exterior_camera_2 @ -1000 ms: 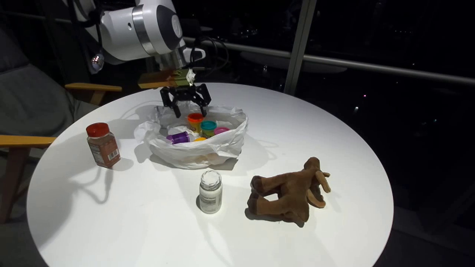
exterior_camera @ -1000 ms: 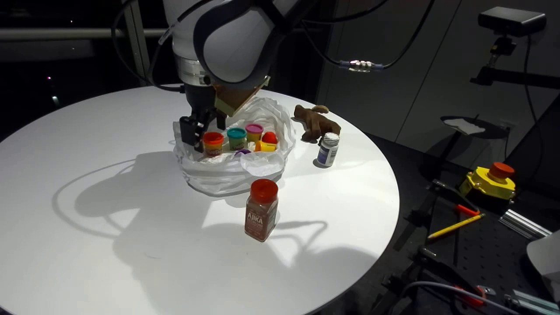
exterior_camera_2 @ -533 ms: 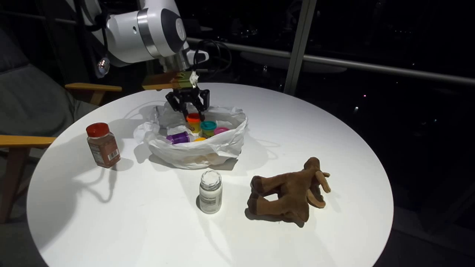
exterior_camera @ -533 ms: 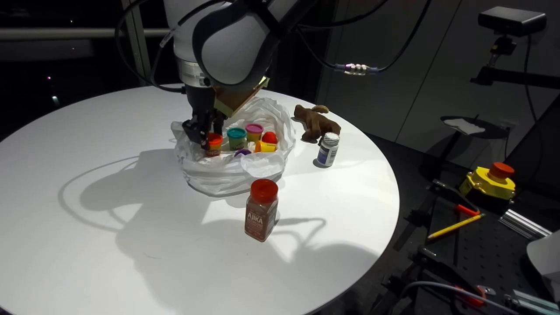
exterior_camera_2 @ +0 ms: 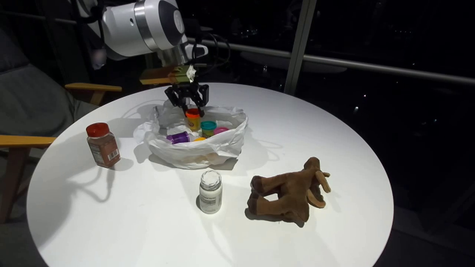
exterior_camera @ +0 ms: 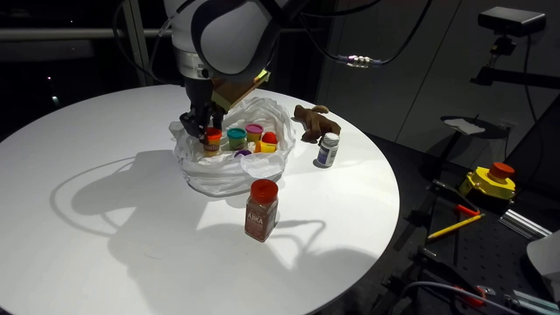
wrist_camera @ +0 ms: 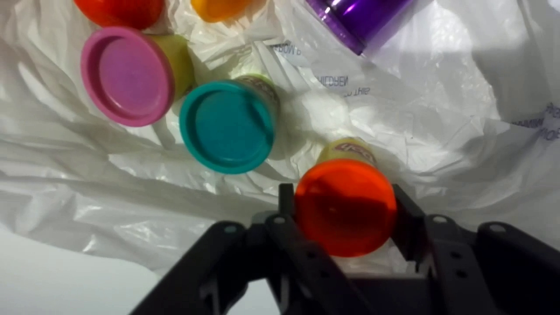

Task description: Pick the objects in the plastic bag and put them on the table

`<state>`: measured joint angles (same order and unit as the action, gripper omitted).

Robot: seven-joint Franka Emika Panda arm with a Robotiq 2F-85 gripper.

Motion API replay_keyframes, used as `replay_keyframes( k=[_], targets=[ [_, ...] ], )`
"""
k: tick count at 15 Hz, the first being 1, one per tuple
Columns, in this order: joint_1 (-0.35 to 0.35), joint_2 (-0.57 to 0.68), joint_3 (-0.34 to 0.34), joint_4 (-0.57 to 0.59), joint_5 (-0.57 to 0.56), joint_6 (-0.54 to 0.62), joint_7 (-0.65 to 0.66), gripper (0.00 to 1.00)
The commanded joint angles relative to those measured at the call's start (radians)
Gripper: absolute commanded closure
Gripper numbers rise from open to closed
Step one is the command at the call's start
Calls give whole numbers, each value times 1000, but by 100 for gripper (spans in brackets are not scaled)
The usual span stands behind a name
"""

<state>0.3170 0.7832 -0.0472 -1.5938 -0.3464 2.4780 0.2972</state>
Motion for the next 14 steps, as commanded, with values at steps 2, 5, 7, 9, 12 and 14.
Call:
replay_keyframes(
  k=[2, 5, 7, 9, 12, 14],
  targets=[
    [55, -251, -40, -248, -22, 2, 87, 72],
    [73, -387, -45, -393, -64, 24, 146, 72],
    [73, -479, -32, -499, -99, 30, 187, 72],
    [79, -568, -21, -607, -152, 27, 243, 72],
    [63, -664, 14, -738, -224, 31, 328, 72],
    [37, -699, 46, -805, -272, 43, 337, 72]
  ],
)
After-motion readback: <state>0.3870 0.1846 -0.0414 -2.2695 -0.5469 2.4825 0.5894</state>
